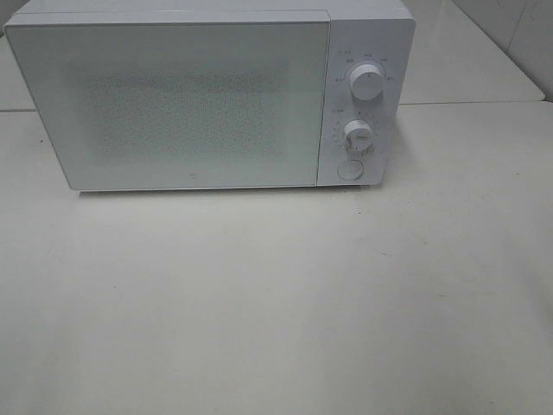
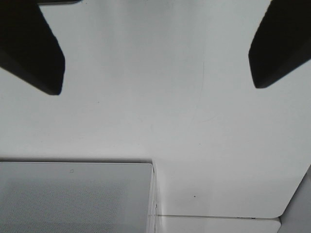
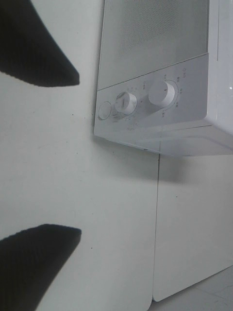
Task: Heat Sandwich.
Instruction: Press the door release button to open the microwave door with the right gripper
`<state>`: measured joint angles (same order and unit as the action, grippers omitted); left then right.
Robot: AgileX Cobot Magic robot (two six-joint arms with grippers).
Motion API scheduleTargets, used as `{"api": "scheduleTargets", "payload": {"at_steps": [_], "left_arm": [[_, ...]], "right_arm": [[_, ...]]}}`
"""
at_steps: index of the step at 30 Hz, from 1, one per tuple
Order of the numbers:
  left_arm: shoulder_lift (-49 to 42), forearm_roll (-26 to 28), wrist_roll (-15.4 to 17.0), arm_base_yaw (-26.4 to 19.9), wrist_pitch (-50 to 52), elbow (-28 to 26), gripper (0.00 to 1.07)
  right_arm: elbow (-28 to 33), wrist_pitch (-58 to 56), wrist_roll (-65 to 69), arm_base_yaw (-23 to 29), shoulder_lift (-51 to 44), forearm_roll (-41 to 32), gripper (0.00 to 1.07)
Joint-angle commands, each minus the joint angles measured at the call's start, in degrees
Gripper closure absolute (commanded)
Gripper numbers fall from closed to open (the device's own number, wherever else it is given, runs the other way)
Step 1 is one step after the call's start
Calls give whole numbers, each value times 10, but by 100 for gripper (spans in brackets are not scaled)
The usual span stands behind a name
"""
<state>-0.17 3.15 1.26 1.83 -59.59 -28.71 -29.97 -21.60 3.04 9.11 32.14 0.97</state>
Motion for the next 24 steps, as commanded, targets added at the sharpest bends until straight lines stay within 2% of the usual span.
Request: {"api": "scheduleTargets", "payload": {"at_steps": [1, 18, 22, 24], "left_arm": [[-12, 4, 3, -1, 5, 2, 9], [-12, 4, 3, -1, 5, 2, 9], [-12, 4, 3, -1, 5, 2, 9], [-12, 4, 3, -1, 5, 2, 9]], "right_arm": [[-3, 45, 4, -3, 33, -2, 32], [-3, 206, 7, -3, 196, -1, 32], [9, 255, 8, -3, 221, -1, 32], [34, 328, -2, -3, 245, -1, 32]]}}
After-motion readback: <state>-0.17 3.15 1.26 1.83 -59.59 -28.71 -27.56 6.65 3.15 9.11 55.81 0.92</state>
